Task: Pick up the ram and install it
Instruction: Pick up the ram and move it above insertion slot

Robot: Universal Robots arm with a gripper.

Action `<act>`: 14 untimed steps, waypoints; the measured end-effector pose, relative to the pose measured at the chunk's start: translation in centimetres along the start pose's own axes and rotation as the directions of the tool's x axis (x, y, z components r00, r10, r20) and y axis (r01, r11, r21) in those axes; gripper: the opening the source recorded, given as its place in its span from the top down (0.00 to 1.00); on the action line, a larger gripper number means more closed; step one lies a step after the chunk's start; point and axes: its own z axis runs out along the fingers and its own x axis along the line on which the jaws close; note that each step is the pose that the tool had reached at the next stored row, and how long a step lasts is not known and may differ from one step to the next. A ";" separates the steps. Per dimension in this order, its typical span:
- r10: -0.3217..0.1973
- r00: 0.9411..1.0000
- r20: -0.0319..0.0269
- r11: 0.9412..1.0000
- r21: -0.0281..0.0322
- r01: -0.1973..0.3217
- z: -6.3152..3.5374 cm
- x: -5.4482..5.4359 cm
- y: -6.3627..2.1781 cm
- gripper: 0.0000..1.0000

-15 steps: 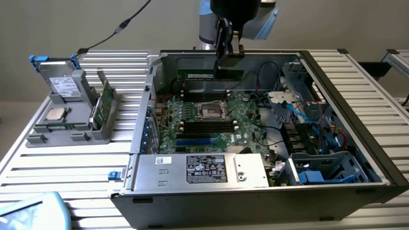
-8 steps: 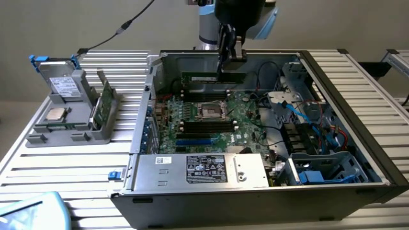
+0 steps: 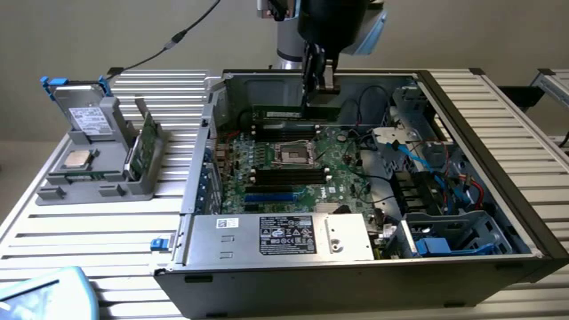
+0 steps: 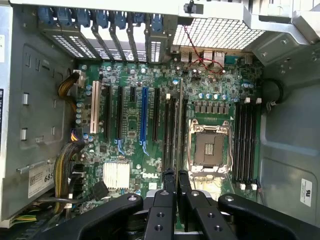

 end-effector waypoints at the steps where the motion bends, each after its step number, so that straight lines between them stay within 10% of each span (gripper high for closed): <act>1: 0.003 1.000 0.000 1.000 0.000 -0.003 0.18 -0.1 -0.01 0.87; 10: 0.014 1.000 0.001 1.000 0.001 -0.014 1.82 -0.6 -0.18 0.87; 12: 0.014 1.000 0.001 1.000 0.011 -0.014 1.94 -0.6 -0.15 0.87; 14: 0.012 1.000 0.000 0.999 0.033 -0.012 2.03 -0.6 -0.01 0.87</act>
